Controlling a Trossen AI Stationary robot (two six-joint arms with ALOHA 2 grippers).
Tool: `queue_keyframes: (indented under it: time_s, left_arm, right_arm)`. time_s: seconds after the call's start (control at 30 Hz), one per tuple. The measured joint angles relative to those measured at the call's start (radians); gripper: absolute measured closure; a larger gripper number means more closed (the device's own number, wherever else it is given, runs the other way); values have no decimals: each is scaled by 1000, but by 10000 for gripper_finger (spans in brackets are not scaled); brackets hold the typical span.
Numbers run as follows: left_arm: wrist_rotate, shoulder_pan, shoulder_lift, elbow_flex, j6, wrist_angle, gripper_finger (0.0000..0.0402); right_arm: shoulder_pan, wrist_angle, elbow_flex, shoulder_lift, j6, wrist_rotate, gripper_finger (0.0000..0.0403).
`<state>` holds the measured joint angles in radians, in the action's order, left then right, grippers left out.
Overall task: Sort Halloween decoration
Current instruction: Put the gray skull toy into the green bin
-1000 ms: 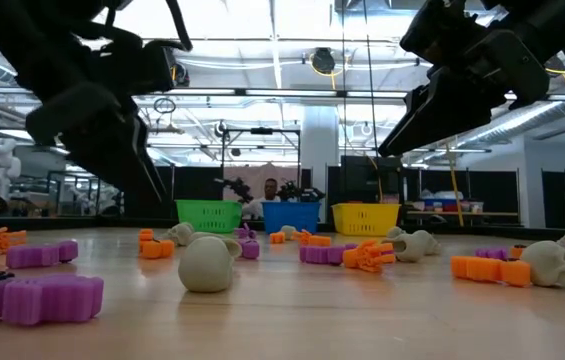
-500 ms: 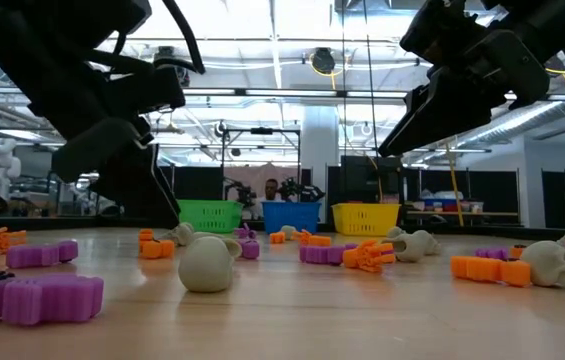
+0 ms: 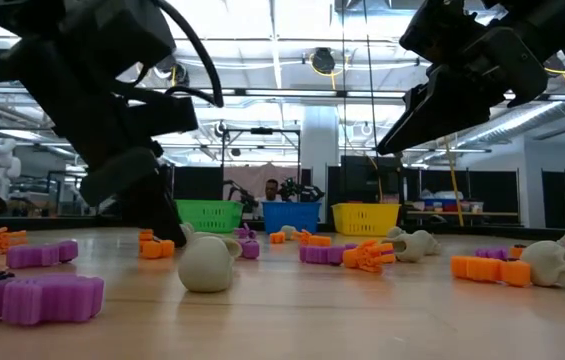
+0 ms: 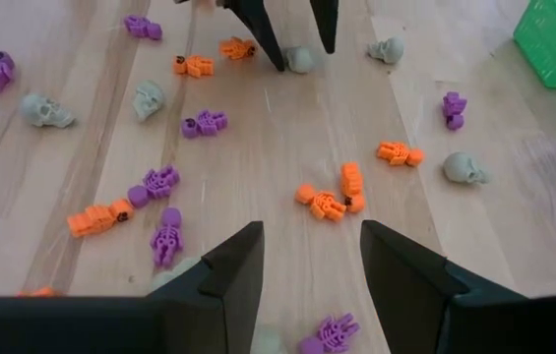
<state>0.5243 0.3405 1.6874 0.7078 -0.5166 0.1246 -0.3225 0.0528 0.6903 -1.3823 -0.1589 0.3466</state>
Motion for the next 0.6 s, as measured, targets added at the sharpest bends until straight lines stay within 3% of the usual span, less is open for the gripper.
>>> queue_keyframes:
  time_s: [0.17,0.6]
  left_arm:
    - [-8,0,6,1,-1,-19,185]
    - [-25,1,8,0,33,-26,329]
  right_arm:
    - [0,3,0,0,7,-2,243]
    - [0,4,0,0,7,-3,243]
